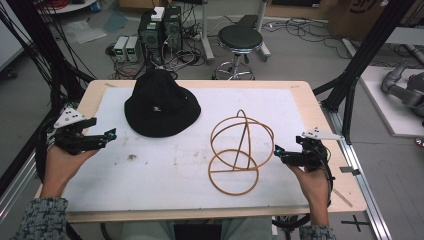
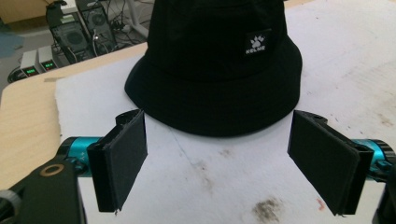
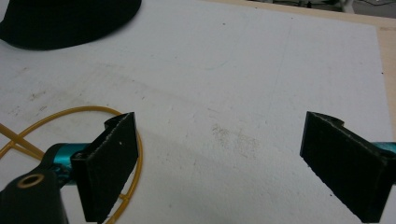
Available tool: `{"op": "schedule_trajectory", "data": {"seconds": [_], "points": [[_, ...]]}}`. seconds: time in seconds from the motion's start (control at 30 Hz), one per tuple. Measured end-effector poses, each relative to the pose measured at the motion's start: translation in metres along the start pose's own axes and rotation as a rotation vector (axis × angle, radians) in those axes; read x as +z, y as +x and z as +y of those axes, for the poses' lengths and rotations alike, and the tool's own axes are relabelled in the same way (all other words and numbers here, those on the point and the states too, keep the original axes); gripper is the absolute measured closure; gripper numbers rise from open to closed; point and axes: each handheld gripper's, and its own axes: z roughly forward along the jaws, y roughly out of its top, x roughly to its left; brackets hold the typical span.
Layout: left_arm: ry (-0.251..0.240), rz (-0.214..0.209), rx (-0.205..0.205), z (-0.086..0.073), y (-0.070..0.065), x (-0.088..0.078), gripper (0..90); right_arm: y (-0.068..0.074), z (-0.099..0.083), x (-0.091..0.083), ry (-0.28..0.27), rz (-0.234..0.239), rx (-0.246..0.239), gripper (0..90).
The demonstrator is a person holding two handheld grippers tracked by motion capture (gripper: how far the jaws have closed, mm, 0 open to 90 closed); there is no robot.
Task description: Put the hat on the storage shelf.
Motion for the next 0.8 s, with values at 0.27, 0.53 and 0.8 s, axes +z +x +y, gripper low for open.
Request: {"op": "schedule_trajectory", "data": {"seconds": [0.27,0.53,0.8], "points": [[0.020,-0.004,0.013,0.011,0.008,0.010,20.1,0.003,-0.002,-0.001,-0.001,0.000,-0.009,11.3],[-0.024,-0.006,0.032,0.037,0.018,0.027,21.0,0.003,-0.008,-0.006,0.008,-0.011,-0.009,11.3],[-0.034,-0.036,0.028,0.061,0.018,0.047,20.7,0.004,-0.015,-0.010,0.012,-0.010,-0.003,11.3]]}}
